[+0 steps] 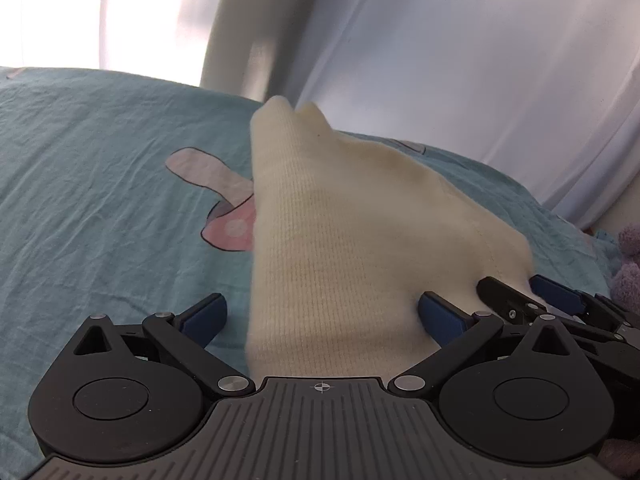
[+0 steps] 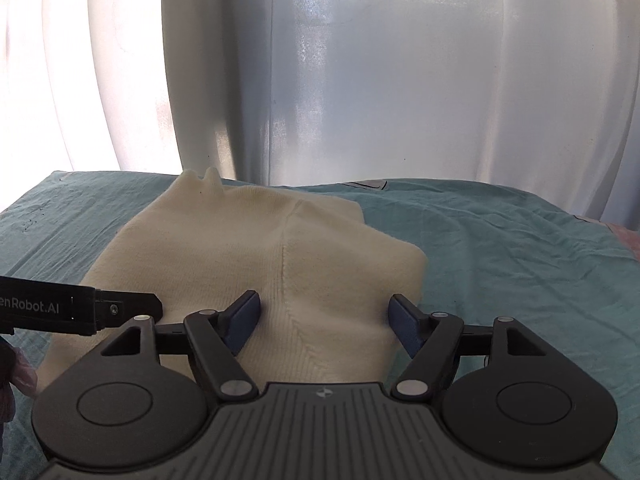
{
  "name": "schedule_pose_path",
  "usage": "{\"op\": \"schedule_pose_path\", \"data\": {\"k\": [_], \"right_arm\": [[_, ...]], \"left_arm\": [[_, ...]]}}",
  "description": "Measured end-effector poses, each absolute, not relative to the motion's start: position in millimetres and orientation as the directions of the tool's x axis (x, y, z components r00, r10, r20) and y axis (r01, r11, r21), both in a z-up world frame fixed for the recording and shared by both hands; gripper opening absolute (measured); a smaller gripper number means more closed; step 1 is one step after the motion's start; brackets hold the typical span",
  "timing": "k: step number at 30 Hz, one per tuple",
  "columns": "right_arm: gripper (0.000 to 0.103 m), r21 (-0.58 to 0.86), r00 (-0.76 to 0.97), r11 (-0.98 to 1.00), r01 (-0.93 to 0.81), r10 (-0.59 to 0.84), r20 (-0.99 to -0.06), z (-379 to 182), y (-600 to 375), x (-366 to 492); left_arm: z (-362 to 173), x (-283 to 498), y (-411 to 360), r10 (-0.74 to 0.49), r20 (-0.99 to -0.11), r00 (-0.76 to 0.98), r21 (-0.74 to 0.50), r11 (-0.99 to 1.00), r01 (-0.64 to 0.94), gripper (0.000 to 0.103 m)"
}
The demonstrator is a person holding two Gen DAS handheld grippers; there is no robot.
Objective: Fold small clothes
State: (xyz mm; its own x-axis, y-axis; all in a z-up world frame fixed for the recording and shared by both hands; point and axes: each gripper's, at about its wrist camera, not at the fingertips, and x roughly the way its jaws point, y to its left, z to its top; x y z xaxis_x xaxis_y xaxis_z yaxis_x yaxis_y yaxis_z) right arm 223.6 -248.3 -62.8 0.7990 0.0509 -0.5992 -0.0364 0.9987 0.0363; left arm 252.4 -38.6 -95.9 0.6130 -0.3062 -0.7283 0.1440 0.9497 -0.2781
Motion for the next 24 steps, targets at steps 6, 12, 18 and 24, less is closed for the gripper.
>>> {"op": "schedule_pose_path", "data": {"k": [6, 12, 18, 24], "right_arm": [[0.076, 0.054, 0.756, 0.999, -0.01, 0.043, -0.653, -45.6, -252.1, 211.6], [0.081, 0.001, 0.74, 1.0, -0.008, 0.007, -0.673, -54.8, -253.4, 188.2], [0.086, 0.02, 0.735, 1.0, -0.015, 0.025, -0.678, -57.8, -262.7, 188.7], [0.088, 0.008, 0.721, 1.0, -0.004, 0.009, -0.693, -54.6, -261.3, 182.5]], "left_arm": [[-80.9, 238.7, -34.5, -0.3, -0.756, 0.581, -0.253, 0.954, 0.163, 0.103], [-88.4, 236.1, -40.5, -0.302, -0.769, 0.564, -0.25, 0.953, 0.168, 0.103], [-90.2, 238.5, -38.0, -0.312, -0.775, 0.55, -0.271, 0.95, 0.157, 0.103], [-87.5, 234.0, -34.1, -0.31, -0.786, 0.535, -0.265, 0.951, 0.162, 0.103]]}}
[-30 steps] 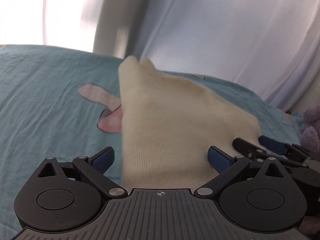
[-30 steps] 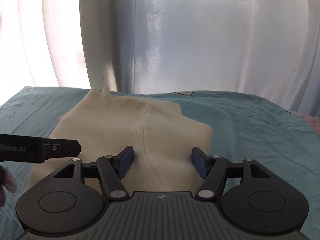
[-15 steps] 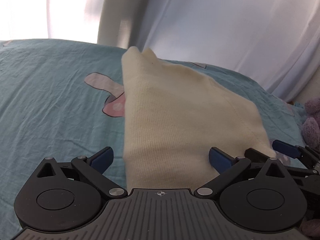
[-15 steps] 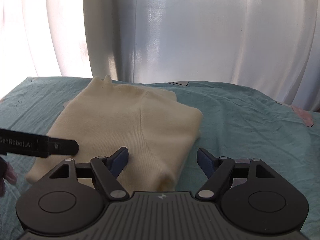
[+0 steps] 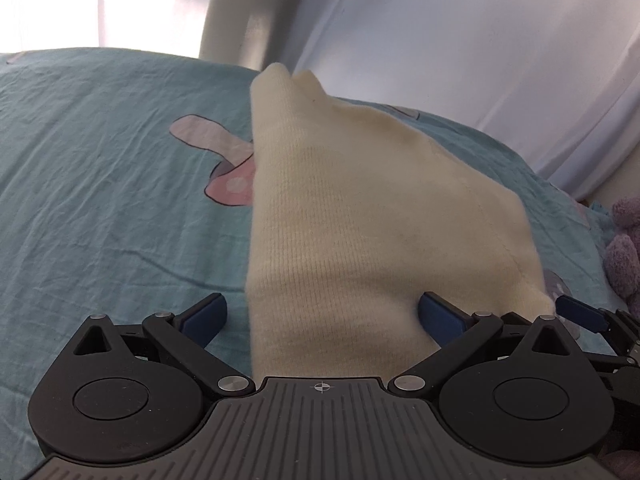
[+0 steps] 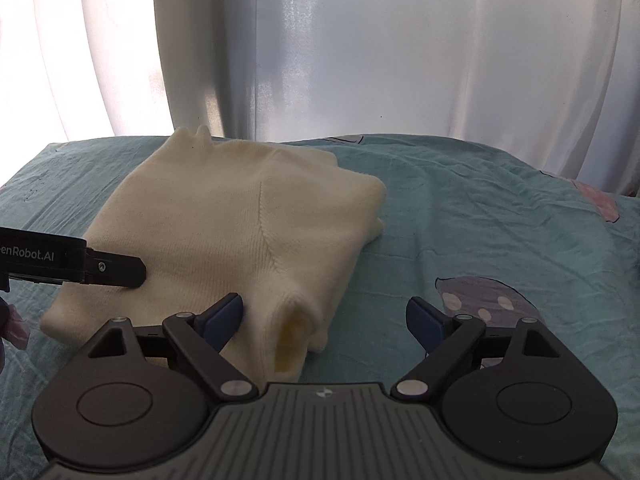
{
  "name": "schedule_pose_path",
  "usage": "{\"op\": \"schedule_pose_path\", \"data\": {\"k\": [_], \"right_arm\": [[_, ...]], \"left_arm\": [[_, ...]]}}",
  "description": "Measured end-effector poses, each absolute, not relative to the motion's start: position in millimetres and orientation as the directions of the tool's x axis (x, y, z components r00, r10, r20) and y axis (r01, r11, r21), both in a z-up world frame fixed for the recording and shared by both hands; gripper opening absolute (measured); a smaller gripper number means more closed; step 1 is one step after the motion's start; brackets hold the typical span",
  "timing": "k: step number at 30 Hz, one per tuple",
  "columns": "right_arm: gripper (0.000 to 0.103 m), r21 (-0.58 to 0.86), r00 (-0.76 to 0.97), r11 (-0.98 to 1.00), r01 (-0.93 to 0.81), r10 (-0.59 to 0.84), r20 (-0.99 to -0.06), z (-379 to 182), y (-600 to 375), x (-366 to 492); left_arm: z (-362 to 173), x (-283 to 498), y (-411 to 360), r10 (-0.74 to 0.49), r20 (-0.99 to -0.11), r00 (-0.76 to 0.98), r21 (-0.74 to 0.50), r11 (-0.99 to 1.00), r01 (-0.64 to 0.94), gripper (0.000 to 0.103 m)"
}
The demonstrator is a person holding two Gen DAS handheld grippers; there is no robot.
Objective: Fold small clothes
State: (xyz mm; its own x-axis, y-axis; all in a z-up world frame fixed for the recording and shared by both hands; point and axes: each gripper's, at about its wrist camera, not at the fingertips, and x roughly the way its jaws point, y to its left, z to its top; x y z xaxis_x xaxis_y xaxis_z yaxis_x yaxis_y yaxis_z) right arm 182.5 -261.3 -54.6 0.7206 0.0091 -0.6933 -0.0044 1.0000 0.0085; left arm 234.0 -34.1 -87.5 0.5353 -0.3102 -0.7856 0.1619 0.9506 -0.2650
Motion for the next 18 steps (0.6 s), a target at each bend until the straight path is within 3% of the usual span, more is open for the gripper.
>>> {"op": "schedule_pose_path", "data": {"k": [4, 11, 13, 18], "right_arm": [[0.089, -0.089, 0.69, 0.996, -0.005, -0.061, -0.721, -51.6, -254.3, 168.4], [0.091, -0.056, 0.628, 0.993, 0.099, -0.106, -0.771, -35.7, -248.1, 136.3], [0.099, -0.019, 0.674, 0.995, 0.101, -0.082, -0.734, -26.3, -243.8, 119.5], [0.099, 0.087, 0.794, 0.985, 0.149, -0.066, -0.605, 0.0, -244.8, 84.6]], "left_arm": [[-81.3, 223.6, -34.5, -0.276, -0.797, 0.537, -0.207, 0.961, 0.186, 0.103], [-71.5, 184.6, -39.1, -0.224, -0.812, 0.54, -0.118, 0.968, 0.224, 0.103], [-68.3, 171.4, -39.5, -0.221, -0.81, 0.543, -0.107, 0.966, 0.234, 0.103], [-60.3, 147.8, -38.8, -0.244, -0.805, 0.54, -0.132, 0.962, 0.239, 0.103]]}}
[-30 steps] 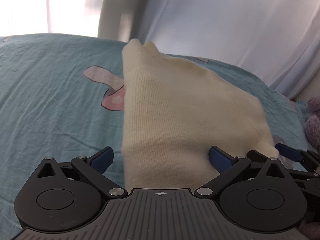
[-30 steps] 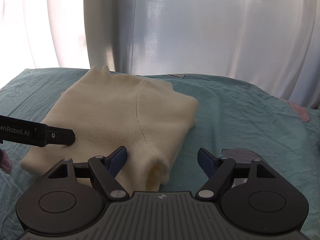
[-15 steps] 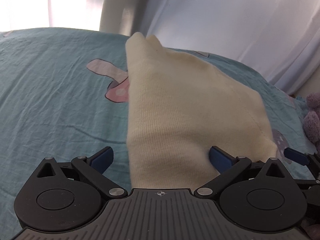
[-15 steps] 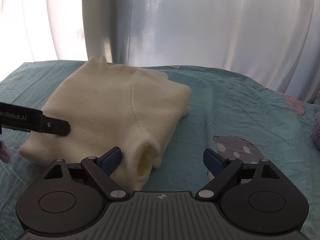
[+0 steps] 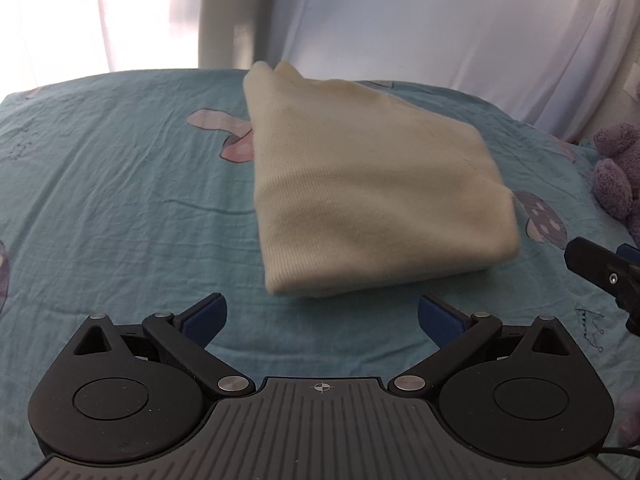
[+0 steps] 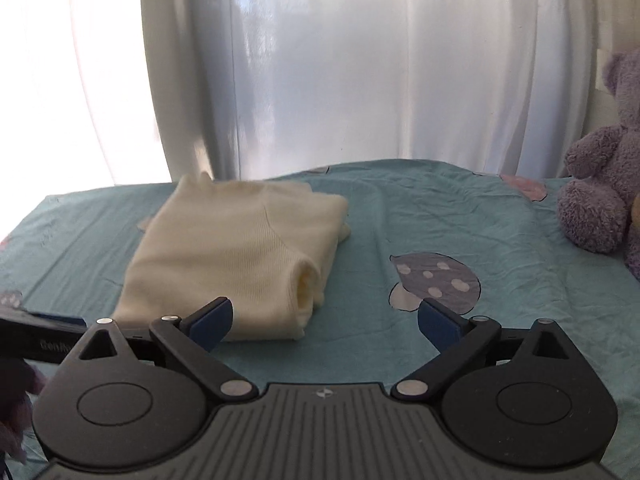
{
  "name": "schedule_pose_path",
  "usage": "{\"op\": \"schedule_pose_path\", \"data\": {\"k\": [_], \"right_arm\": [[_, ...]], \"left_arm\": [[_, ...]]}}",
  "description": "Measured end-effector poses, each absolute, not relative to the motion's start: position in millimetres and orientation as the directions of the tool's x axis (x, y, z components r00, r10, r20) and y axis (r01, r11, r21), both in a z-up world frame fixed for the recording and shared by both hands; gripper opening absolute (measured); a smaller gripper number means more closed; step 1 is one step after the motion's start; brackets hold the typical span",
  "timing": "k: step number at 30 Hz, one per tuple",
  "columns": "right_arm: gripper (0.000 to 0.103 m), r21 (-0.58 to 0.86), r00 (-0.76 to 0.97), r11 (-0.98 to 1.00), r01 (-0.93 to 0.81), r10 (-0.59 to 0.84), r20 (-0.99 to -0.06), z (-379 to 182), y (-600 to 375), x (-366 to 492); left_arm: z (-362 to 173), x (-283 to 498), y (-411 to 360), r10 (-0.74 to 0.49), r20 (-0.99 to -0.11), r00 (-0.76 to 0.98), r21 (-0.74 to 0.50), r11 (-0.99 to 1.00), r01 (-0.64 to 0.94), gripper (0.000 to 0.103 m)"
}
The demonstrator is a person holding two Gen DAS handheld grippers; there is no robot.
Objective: Fold small clothes
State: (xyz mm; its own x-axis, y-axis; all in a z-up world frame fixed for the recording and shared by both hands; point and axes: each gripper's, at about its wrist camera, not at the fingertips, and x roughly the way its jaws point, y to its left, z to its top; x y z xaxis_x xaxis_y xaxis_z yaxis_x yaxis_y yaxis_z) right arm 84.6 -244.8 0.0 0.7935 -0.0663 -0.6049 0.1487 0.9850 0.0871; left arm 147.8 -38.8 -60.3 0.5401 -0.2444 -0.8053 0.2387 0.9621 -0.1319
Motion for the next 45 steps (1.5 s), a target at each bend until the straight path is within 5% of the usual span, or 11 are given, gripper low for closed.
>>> {"op": "schedule_pose_path", "data": {"k": [9, 18, 33, 45], "right_arm": [[0.099, 0.284, 0.765, 0.93, 0.234, 0.004, -0.644, 3.7, -247.0, 62.5], [0.099, 0.072, 0.663, 0.99, 0.118, -0.024, -0.748, -4.4, -211.5, 43.8], [0.099, -0.067, 0.442, 0.996, 0.053, -0.084, -0.893, -0.5, -182.2, 82.7], [0.099, -0.034, 0.405, 0.995, 0.091, -0.068, -0.912, 19.3, -188.1, 111.1]], "left_arm": [[-51.5, 126.1, -43.7, -0.22, -0.815, 0.537, -0.084, 0.96, 0.267, 0.103], [-60.0, 116.0, -33.8, -0.153, -0.852, 0.5, -0.043, 0.974, 0.224, 0.103], [-40.0, 122.7, -22.4, -0.03, -0.849, 0.527, 0.071, 0.983, 0.171, 0.103], [-24.8, 137.2, -24.5, -0.035, -0.845, 0.533, 0.08, 0.979, 0.189, 0.103]]}}
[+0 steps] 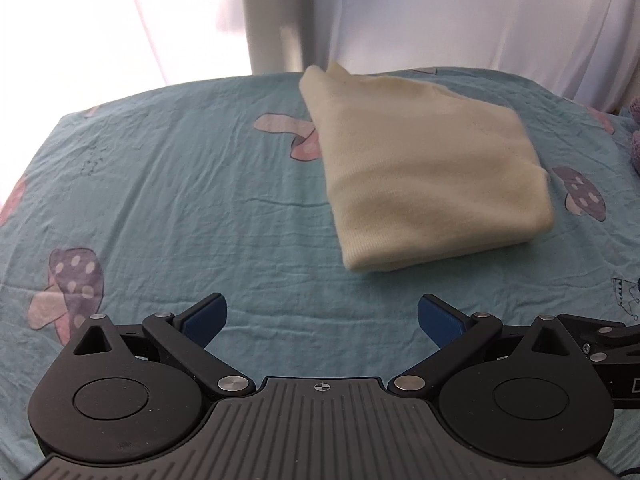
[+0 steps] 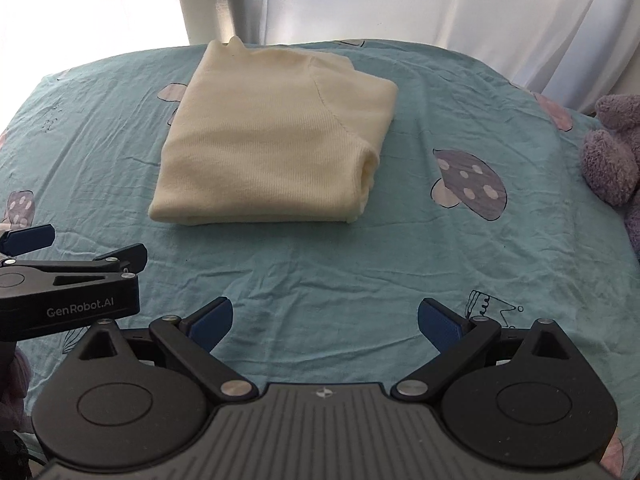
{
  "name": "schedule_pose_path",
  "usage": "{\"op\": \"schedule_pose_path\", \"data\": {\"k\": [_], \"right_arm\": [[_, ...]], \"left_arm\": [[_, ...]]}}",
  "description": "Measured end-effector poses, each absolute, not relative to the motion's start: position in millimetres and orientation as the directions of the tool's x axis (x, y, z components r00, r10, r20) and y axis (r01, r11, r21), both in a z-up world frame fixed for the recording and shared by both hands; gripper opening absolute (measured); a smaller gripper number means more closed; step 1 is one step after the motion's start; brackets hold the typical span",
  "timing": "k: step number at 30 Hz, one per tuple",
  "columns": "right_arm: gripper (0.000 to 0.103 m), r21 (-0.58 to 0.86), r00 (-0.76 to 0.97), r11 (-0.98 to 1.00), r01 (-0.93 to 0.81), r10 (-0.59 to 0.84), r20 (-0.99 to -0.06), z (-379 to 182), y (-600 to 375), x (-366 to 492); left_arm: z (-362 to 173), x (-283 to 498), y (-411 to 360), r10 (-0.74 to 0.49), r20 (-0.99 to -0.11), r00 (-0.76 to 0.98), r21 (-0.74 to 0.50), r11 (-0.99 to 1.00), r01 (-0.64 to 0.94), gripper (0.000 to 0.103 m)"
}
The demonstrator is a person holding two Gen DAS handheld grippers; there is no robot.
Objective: Fold small clothes
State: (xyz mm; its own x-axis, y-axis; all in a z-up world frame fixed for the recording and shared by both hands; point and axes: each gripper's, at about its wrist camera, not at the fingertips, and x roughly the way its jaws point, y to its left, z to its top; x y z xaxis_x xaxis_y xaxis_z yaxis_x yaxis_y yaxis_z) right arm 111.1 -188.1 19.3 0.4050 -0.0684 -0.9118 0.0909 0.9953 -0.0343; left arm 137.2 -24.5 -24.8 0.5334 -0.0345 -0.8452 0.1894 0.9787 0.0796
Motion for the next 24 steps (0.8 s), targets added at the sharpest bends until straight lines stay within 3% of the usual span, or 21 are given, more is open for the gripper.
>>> {"op": "schedule_pose_path", "data": {"k": [24], "right_arm": [[0.099, -0.088, 0.384, 0.99, 0.106, -0.123, -0.915, 13.9, -199.1, 147.9]], "left_arm": [[-40.4, 168.9, -47.2, -0.041, -0.891, 0.453, 0.063, 0.975, 0.212, 0.103]]}}
